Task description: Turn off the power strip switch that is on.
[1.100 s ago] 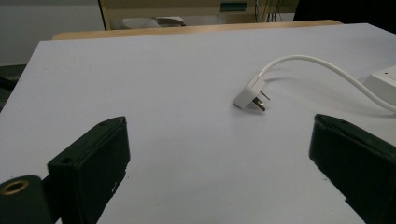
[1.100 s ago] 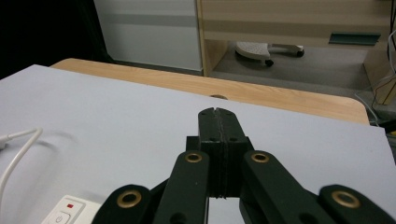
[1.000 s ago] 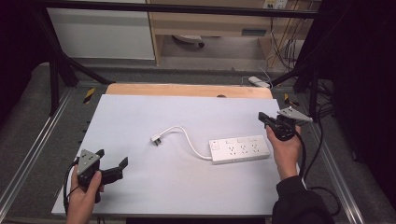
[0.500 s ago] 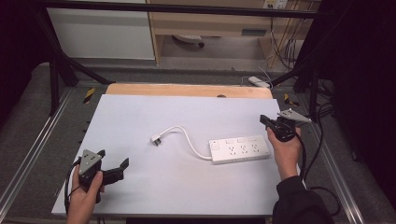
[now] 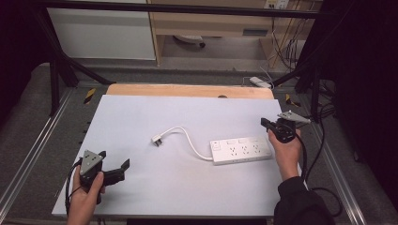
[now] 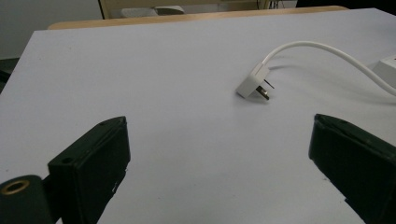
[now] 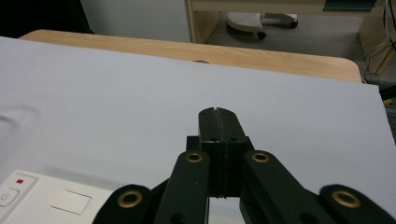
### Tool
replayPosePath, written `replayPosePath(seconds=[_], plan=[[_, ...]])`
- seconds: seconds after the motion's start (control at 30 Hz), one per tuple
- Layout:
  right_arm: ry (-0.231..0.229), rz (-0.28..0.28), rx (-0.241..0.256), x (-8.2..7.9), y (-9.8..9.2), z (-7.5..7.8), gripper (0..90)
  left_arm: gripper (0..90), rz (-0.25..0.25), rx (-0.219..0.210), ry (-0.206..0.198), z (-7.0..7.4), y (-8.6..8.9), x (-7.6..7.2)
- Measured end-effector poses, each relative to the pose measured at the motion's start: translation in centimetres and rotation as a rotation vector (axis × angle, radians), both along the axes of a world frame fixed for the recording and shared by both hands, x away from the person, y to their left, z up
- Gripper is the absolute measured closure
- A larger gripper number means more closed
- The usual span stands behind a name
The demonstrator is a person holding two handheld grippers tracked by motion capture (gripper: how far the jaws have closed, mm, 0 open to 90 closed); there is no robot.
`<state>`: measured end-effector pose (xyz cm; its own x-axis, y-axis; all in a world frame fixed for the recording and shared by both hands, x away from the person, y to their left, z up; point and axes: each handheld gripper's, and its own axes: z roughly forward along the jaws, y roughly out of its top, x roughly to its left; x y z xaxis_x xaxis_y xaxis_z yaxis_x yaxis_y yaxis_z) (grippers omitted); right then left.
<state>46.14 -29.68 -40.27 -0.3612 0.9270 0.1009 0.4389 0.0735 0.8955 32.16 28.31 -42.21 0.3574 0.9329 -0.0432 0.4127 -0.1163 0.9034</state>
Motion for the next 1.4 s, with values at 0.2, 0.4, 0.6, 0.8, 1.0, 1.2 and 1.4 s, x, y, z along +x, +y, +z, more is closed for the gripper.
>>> replayPosePath(seconds=[0.2,0.4,0.6,0.8,1.0,1.2,1.4], plan=[[0.022,-0.009,-0.004,0.2,-0.1,-0.5,90.0,5.4,-0.002,-0.002,0.000,0.0,0.1,0.0],[0.039,-0.014,-0.009,0.4,-0.3,-1.0,90.0,5.4,-0.008,-0.002,-0.001,0.0,0.0,0.0],[0.050,-0.023,-0.009,0.4,-0.7,-1.2,90.0,5.5,-0.008,0.000,-0.007,0.0,0.0,0.0],[0.064,-0.029,-0.008,0.4,-0.9,-1.6,90.0,5.5,-0.011,-0.001,-0.001,0.0,0.0,0.0],[0.078,-0.022,-0.024,0.2,-0.8,-1.9,90.0,5.5,-0.011,0.000,-0.007,0.0,0.0,0.0],[0.093,-0.011,-0.043,-0.2,-0.7,-2.3,90.0,5.5,-0.014,-0.002,-0.007,0.1,0.0,-0.1],[0.112,-0.008,-0.046,-0.5,-0.6,-2.4,90.0,5.5,-0.016,-0.005,-0.015,0.2,0.1,-0.2]])
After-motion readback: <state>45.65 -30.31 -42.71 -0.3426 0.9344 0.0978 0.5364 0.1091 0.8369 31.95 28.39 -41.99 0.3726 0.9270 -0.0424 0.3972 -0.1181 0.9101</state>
